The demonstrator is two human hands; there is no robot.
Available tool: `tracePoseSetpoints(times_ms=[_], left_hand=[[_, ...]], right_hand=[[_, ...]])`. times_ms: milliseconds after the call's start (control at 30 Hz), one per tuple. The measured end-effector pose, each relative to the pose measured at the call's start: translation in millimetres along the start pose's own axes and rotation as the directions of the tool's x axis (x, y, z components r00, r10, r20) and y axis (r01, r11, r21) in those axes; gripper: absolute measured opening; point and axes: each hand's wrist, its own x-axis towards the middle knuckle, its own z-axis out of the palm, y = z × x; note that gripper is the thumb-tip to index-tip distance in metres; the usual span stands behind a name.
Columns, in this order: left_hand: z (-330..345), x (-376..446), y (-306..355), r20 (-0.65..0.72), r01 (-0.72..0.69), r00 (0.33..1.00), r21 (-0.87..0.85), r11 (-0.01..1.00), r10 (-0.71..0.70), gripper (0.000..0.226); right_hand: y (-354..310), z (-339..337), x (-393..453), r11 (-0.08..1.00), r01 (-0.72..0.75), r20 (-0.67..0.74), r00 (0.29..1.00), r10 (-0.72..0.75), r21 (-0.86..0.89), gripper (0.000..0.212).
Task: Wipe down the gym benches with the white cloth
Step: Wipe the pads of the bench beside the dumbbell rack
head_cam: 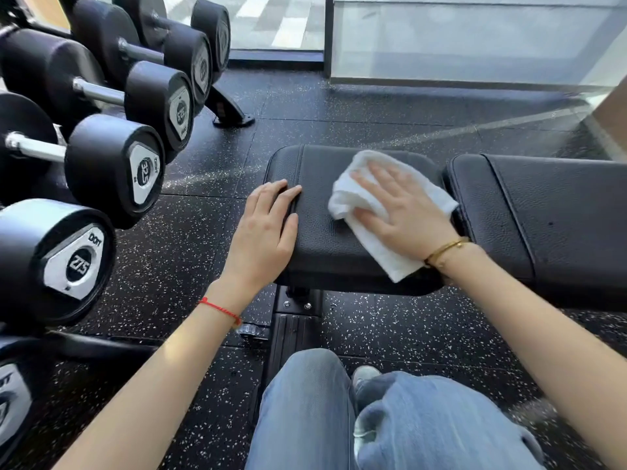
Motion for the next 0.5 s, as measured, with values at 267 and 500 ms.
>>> tracePoseSetpoints(times_ms=[267, 500], left_hand=[[-2, 11, 28, 0.036, 0.045, 0.998, 0.121, 0.992, -0.049, 0.057], [30, 29, 70, 0.130, -0.023, 0.991, 0.132, 0.991, 0.006, 0.066]], right_hand=[[19, -14, 22, 0.985, -0.170, 0.053, 0.984, 0.171, -0.024, 0.064], [71, -27, -78, 0.960, -0.265, -0.065, 0.963, 0.260, -0.087, 0.073]])
